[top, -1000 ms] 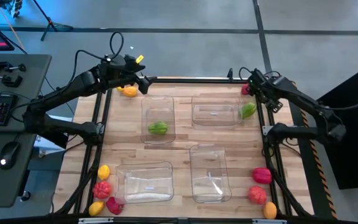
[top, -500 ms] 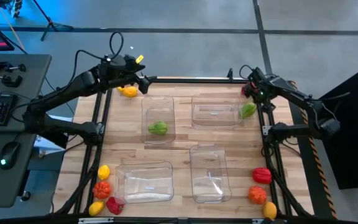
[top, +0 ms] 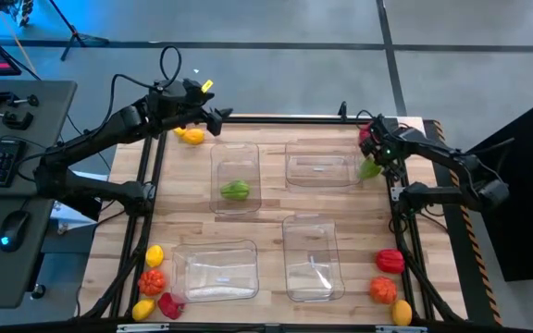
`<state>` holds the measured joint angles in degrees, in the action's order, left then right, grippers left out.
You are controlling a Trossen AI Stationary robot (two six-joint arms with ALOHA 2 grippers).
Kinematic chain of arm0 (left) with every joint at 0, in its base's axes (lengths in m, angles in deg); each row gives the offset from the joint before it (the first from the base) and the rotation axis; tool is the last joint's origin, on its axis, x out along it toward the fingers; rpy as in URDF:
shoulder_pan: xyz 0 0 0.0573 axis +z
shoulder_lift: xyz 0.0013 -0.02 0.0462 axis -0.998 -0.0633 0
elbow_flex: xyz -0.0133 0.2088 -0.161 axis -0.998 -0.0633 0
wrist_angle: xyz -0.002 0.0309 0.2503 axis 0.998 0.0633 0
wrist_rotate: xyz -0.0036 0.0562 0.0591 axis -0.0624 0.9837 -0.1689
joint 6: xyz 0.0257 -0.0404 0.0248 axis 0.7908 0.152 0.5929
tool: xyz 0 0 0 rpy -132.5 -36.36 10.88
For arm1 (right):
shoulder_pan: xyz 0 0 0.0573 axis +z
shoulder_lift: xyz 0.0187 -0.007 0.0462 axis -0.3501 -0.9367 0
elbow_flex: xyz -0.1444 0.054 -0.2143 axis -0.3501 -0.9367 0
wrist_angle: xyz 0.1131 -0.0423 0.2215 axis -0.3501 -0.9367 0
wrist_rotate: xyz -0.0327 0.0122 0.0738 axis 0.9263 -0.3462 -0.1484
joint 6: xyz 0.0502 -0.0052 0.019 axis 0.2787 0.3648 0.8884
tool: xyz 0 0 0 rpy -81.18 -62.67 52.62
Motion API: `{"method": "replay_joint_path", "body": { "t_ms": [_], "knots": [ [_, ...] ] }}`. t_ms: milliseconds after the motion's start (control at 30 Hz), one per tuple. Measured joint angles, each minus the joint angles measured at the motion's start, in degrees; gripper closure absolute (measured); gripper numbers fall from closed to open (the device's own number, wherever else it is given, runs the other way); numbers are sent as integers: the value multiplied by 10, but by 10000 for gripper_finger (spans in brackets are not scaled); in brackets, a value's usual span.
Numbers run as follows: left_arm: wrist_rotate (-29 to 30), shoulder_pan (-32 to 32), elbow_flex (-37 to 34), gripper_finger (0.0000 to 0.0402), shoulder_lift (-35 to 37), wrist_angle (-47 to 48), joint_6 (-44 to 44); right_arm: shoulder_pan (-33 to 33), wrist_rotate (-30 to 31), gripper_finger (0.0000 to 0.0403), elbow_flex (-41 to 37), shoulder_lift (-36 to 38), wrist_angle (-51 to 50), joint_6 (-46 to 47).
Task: Sort produce into baskets
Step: Put the green chayote into the top left transparent bin
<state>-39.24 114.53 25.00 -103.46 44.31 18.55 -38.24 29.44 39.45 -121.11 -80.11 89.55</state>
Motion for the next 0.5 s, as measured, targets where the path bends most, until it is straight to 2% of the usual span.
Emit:
{"method": "replay_joint_path", "body": {
  "t_ms": [200,400,500],
  "knots": [
    [18,0,0,11,0,-14,-1,0,4,49,-14,0,15,0],
    [18,0,0,11,0,-27,0,-1,6,130,-15,3,19,-30],
    [18,0,0,11,1,-47,1,-6,20,141,9,19,17,-71]
  ]
}}
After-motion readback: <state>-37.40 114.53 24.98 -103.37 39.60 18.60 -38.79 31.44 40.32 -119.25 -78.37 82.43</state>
